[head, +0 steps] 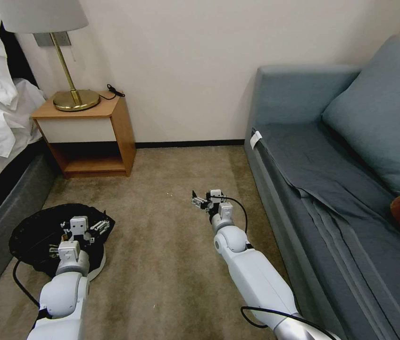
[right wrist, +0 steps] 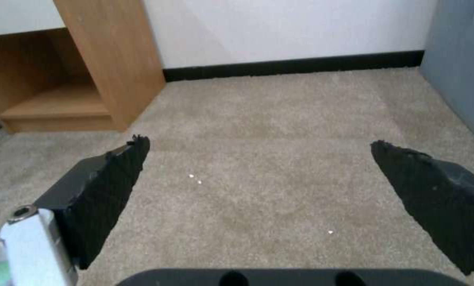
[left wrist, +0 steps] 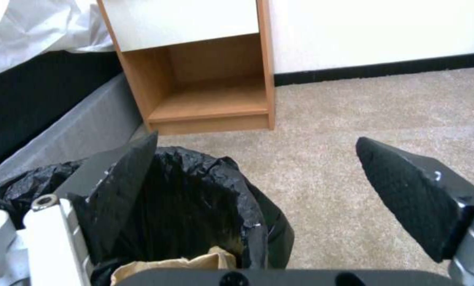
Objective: Pick up the trash bin, then pick up the garbage on the floor and place it into the trash bin.
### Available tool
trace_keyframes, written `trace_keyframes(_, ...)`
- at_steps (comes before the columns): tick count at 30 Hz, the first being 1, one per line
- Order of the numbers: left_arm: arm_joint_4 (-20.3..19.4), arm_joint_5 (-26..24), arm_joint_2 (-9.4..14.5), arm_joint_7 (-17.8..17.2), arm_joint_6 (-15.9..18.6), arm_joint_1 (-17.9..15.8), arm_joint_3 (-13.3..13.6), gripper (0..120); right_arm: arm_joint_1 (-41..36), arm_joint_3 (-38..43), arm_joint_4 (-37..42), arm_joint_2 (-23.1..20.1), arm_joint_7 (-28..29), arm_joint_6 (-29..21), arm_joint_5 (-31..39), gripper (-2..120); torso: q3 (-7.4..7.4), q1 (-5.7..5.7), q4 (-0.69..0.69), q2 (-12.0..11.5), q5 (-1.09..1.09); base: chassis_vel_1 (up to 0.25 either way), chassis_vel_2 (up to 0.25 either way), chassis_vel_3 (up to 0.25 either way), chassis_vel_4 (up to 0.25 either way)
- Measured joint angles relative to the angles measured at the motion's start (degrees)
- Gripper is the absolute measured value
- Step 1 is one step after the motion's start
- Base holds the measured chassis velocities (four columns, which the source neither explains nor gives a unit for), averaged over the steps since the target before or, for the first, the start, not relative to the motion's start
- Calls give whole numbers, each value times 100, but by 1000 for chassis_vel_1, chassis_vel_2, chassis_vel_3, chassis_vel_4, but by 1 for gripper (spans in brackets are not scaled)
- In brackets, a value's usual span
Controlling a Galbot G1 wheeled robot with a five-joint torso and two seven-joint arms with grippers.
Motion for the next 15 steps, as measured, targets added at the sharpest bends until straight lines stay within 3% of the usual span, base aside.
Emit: trace_keyframes(15,-2,-6,2,-9,6,2,-6,100,1,-10,0,4,-4,6,0,100,0,0,0,0,-1,0,0,0,0)
